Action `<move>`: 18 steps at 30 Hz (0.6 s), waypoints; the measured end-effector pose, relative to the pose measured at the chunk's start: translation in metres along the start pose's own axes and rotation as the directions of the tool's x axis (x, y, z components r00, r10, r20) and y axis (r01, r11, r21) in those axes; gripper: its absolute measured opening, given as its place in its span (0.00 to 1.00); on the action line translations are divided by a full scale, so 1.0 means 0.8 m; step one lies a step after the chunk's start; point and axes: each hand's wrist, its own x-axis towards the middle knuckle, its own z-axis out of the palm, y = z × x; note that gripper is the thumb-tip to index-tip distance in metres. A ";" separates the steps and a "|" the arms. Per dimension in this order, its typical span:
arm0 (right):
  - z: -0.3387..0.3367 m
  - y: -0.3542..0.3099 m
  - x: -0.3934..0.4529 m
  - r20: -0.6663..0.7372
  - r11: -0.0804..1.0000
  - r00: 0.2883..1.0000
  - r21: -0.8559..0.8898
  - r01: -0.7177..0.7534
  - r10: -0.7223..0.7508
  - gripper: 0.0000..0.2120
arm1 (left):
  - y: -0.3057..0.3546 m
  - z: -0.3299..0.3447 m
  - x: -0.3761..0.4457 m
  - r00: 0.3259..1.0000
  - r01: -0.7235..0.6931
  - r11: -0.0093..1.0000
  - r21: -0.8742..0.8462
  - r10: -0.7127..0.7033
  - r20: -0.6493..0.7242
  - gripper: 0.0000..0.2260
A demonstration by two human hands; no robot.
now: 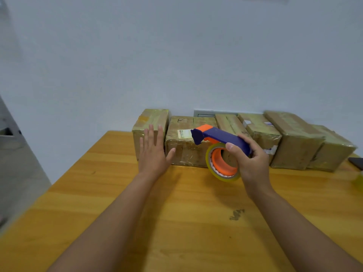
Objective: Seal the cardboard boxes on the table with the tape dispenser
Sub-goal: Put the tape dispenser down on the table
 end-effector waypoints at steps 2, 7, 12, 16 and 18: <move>-0.011 -0.005 -0.008 0.012 1.000 1.000 0.026 -0.017 0.016 0.20 | 0.021 -0.020 -0.020 0.999 -0.029 0.980 -0.197 0.024 -0.025 0.29; -0.041 -0.021 -0.031 0.062 0.991 0.995 0.103 -0.080 0.074 0.15 | 0.085 -0.091 -0.064 0.800 0.593 0.417 -0.689 -0.212 0.561 0.23; -0.070 -0.029 -0.054 0.178 0.975 0.978 0.176 -0.139 0.107 0.24 | 0.112 -0.129 -0.091 0.614 0.783 0.181 -0.595 -0.070 0.786 0.29; -0.089 -0.038 -0.071 0.248 0.978 0.966 0.170 -0.123 0.078 0.26 | 0.134 -0.143 -0.106 0.649 0.761 0.046 -0.647 -0.024 0.761 0.11; -0.102 -0.040 -0.076 0.268 0.983 0.962 0.153 -0.101 0.057 0.29 | 0.139 -0.147 -0.107 0.685 0.728 0.077 -0.681 -0.044 0.727 0.05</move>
